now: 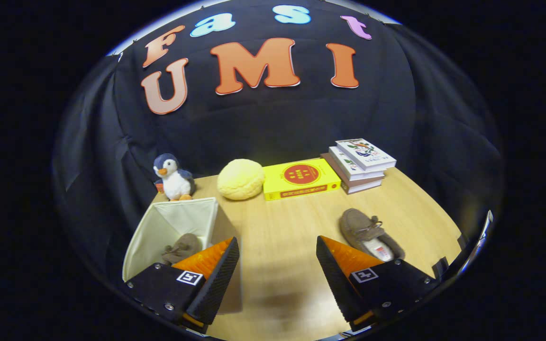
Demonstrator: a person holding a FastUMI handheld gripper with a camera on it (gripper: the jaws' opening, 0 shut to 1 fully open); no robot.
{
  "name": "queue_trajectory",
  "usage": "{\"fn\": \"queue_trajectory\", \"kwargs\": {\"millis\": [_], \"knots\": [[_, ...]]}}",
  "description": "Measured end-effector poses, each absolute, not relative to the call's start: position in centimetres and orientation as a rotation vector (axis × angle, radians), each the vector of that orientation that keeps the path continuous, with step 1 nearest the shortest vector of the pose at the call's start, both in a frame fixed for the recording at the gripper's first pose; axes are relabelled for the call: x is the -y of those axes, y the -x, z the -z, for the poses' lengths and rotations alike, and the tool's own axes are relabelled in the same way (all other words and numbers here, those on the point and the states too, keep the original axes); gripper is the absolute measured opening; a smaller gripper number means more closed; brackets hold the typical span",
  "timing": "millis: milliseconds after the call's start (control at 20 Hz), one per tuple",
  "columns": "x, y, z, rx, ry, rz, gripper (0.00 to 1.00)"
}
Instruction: Open the storage box then place both shoes into the box .Put the left shoe in first, then the right shoe, with the right side of both shoes facing outward in a uniform manner.
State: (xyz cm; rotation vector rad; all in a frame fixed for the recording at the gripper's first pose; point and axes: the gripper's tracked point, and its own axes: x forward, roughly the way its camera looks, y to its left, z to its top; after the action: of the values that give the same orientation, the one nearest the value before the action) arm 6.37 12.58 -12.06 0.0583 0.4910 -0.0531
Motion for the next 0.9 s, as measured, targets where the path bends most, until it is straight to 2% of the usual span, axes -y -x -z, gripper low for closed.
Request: {"fn": "queue_trajectory", "kwargs": {"millis": [350, 650, 900], "knots": [[-0.3, -7.5, 14.8, -0.533, -0.020, 0.139, 0.98], [6.7, -8.6, 21.1, -0.643, -0.010, 0.125, 0.97], [8.3, -10.1, 25.9, -0.701, -0.036, 0.075, 0.77]]}}
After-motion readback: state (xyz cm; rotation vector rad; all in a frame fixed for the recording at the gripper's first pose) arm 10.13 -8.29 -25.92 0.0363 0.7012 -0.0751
